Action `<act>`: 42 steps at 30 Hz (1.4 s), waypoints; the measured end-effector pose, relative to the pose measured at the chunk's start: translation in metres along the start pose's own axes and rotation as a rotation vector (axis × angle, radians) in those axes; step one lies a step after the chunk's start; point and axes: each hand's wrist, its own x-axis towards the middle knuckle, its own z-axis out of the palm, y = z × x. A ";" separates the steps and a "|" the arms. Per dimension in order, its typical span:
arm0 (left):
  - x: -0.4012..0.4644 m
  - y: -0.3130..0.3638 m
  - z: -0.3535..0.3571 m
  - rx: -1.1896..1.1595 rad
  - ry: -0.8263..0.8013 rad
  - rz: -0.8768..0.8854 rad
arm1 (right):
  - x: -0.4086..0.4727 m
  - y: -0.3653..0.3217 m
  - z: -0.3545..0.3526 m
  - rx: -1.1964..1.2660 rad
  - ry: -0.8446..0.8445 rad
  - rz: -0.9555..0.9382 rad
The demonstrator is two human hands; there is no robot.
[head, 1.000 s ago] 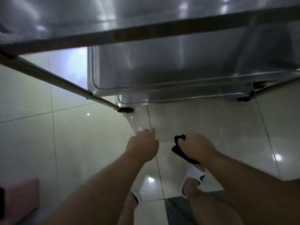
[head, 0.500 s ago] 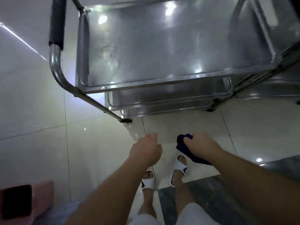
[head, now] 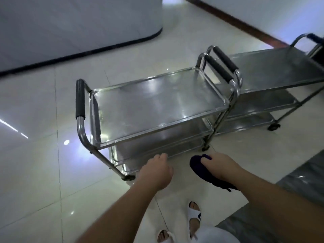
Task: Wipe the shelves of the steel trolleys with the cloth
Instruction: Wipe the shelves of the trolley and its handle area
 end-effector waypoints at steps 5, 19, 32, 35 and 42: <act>0.004 0.042 -0.015 0.022 0.008 0.112 | -0.029 0.027 -0.035 0.144 0.135 0.026; 0.076 0.259 -0.010 0.066 0.065 0.261 | -0.020 0.186 -0.167 0.612 0.336 0.114; 0.151 0.445 0.042 0.174 0.015 0.199 | 0.035 0.354 -0.285 0.541 0.286 0.110; 0.170 0.453 0.038 0.184 0.008 0.181 | 0.058 0.364 -0.298 0.492 0.252 0.131; 0.247 0.462 0.020 0.167 0.006 0.184 | 0.124 0.359 -0.335 0.407 0.218 0.168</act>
